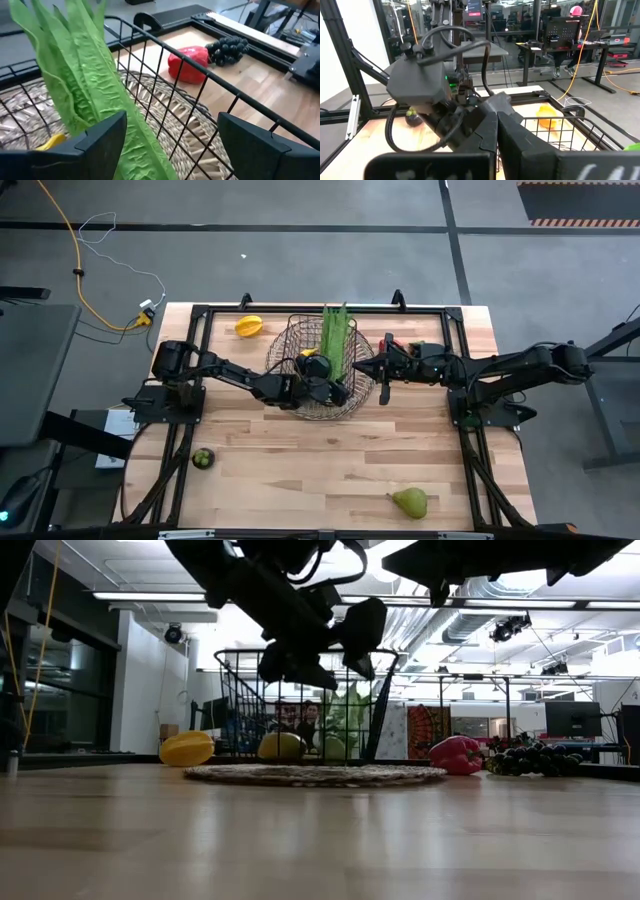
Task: Build produce basket
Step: Adjust the black wire basket
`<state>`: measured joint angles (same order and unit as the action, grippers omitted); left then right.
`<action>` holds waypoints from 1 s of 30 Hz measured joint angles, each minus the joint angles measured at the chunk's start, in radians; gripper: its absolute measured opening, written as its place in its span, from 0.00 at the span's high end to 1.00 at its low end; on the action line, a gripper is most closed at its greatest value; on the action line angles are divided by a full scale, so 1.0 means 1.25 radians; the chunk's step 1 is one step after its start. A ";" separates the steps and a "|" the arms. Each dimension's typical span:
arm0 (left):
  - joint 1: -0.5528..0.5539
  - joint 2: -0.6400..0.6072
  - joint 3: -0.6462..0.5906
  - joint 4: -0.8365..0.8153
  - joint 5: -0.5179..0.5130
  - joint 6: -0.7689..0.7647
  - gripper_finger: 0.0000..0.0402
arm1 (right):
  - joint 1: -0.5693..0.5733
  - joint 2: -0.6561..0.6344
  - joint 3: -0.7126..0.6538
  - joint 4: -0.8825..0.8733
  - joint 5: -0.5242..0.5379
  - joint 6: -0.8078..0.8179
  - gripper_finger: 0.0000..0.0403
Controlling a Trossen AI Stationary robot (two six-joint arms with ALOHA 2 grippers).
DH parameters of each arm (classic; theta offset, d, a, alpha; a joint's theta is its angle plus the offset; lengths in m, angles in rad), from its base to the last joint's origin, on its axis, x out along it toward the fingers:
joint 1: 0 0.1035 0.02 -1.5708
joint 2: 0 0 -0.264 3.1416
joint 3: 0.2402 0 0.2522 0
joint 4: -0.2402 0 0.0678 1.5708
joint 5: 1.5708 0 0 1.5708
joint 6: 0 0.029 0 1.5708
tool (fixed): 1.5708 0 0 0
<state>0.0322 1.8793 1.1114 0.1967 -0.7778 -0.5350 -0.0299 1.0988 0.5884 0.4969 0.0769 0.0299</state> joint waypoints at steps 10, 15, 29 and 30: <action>0.000 0.000 0.000 0.029 0.021 -0.021 0.25 | 0.000 0.000 0.000 0.000 0.000 0.000 1.00; 0.001 0.000 0.000 0.043 -0.034 -0.011 0.25 | 0.000 0.000 0.000 0.000 0.000 0.000 1.00; -0.002 0.001 0.000 0.074 -0.054 -0.006 0.25 | -0.010 0.000 0.000 -0.149 0.003 0.056 1.00; -0.002 0.001 0.000 0.074 -0.054 -0.006 0.25 | -0.014 0.001 0.000 -0.170 0.011 0.061 1.00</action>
<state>0.0303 1.8809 1.1118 0.2893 -0.8449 -0.5430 -0.0475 1.1002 0.5884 0.2845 0.0901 0.1066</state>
